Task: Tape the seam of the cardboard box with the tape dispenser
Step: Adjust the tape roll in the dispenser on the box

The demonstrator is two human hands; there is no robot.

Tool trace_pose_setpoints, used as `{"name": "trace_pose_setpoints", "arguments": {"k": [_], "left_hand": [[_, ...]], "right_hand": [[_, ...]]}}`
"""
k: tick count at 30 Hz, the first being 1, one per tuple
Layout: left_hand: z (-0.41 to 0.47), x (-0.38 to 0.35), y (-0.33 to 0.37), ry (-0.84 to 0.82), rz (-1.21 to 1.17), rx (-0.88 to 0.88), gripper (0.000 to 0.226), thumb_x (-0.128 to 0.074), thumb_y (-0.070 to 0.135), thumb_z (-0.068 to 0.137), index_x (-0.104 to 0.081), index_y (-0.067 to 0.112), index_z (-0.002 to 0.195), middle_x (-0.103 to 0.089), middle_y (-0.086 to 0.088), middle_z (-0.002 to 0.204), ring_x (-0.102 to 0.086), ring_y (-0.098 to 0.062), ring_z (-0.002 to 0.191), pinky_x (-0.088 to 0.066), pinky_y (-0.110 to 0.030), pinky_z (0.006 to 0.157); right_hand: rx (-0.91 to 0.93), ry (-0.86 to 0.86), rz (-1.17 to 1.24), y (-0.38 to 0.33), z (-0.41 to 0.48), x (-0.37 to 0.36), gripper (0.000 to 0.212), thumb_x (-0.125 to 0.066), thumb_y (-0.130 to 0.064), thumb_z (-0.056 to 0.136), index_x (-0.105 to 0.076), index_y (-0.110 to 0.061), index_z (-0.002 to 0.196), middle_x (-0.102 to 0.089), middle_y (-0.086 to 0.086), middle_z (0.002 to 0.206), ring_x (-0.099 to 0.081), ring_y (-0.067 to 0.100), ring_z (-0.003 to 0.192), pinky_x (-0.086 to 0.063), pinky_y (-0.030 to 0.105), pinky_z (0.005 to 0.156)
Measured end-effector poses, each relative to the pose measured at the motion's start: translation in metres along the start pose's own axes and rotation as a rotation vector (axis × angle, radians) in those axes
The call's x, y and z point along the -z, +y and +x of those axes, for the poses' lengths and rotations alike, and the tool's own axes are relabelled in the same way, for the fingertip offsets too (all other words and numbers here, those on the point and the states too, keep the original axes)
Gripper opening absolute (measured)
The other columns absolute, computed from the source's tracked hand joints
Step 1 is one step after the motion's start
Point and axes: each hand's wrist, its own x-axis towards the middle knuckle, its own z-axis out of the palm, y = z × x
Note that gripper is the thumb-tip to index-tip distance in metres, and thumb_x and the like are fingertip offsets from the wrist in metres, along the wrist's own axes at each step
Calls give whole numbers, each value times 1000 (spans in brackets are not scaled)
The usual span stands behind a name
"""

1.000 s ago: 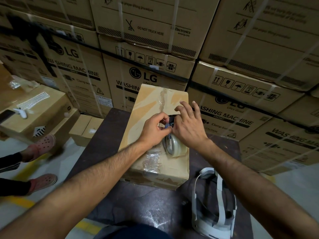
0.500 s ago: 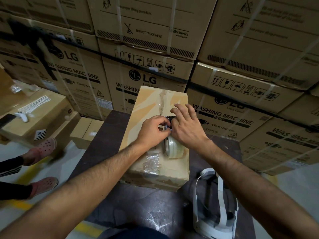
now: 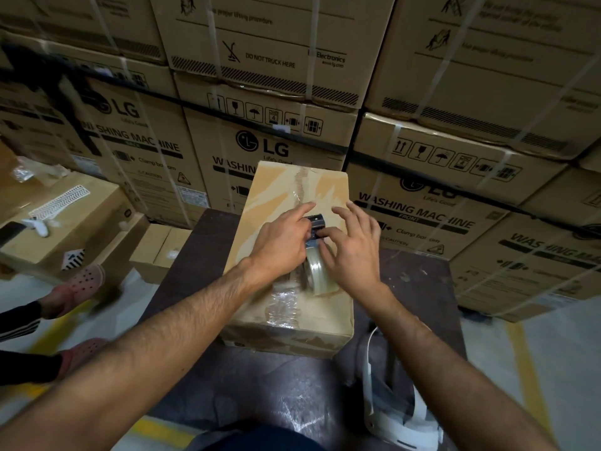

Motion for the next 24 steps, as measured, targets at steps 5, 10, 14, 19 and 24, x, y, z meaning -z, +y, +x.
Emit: {"name": "trace_pose_setpoints", "arguments": {"k": [5,10,14,19,24], "left_hand": [[-1,-3,7,2,-31,-18,6,-59,11,98,-64,10,101,-53,4,149,-60,-19,123,-57,-38,80],[-5,-1,8,29,-19,-25,12,-53,12,101,-64,9,100,-54,3,147,-60,-20,121,-58,-42,79],[-9,0,8,37,-29,-12,13,-52,12,101,-64,7,100,-56,0,145,-60,-22,121,-59,-47,78],[-11,1,13,37,-40,-4,13,-55,11,101,-66,5,102,-57,-2,144,-61,-25,120,-59,-46,76],[-13,-1,8,29,-74,-3,13,-54,10,100,-66,5,101,-56,-3,144,-59,-25,120,-57,-46,82]], "right_hand": [[-342,82,110,-24,-13,-7,19,-87,-34,82,-85,-26,99,-68,4,138,-49,32,143,-34,56,114],[-463,154,206,-37,-13,-12,12,-90,-29,80,-86,-27,91,-70,-1,135,-50,30,142,-33,53,114],[-585,114,281,-46,-14,-13,9,-88,-30,81,-85,-31,89,-65,-6,142,-43,25,147,-27,51,118],[-520,157,242,-50,-22,-21,4,-79,-28,88,-79,-24,89,-61,-1,147,-38,27,151,-25,53,120],[-443,105,178,-55,-22,-30,17,-63,-32,95,-74,-19,92,-54,5,154,-29,30,158,-21,60,123]]}}
